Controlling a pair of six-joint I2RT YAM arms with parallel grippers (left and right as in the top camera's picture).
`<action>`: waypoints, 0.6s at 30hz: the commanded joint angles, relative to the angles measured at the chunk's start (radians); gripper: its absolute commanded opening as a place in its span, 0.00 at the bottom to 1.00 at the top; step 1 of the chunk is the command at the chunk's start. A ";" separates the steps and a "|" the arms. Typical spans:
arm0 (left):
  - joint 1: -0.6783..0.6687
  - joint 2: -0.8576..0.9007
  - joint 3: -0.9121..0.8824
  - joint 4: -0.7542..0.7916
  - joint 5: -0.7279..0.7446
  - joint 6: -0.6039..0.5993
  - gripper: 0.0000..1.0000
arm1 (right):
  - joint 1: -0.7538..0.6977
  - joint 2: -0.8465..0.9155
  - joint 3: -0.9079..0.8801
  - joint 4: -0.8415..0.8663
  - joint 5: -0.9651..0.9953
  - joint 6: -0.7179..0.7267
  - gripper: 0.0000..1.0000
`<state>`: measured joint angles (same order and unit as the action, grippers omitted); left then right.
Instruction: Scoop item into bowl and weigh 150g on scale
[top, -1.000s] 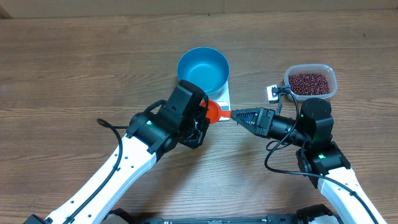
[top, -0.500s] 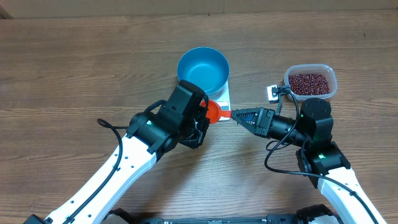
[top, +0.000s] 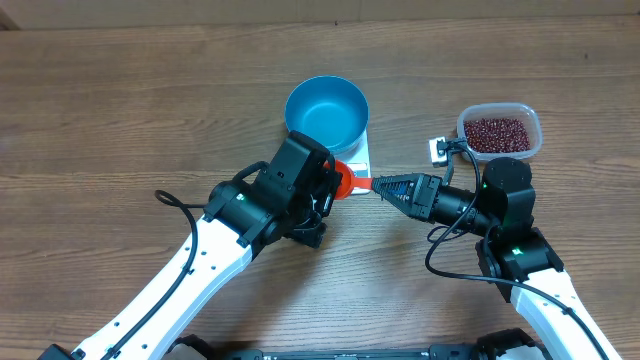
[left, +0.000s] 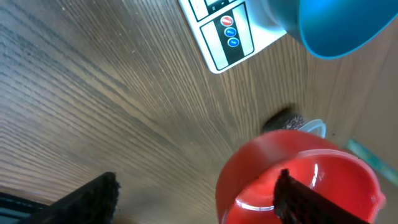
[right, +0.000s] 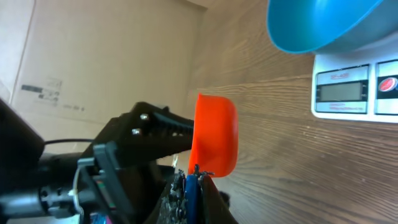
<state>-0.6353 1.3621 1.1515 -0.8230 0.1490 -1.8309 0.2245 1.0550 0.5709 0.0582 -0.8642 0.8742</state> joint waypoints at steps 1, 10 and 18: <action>-0.006 0.011 -0.003 -0.016 -0.002 0.042 0.87 | 0.005 -0.005 0.026 -0.026 0.060 -0.037 0.04; -0.005 0.011 -0.003 -0.063 -0.003 0.352 0.93 | 0.002 -0.005 0.026 -0.185 0.206 -0.111 0.04; -0.005 0.011 -0.003 -0.077 -0.005 0.705 0.91 | 0.003 -0.005 0.026 -0.230 0.222 -0.124 0.04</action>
<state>-0.6353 1.3628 1.1515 -0.8978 0.1493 -1.3346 0.2241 1.0550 0.5713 -0.1745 -0.6613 0.7719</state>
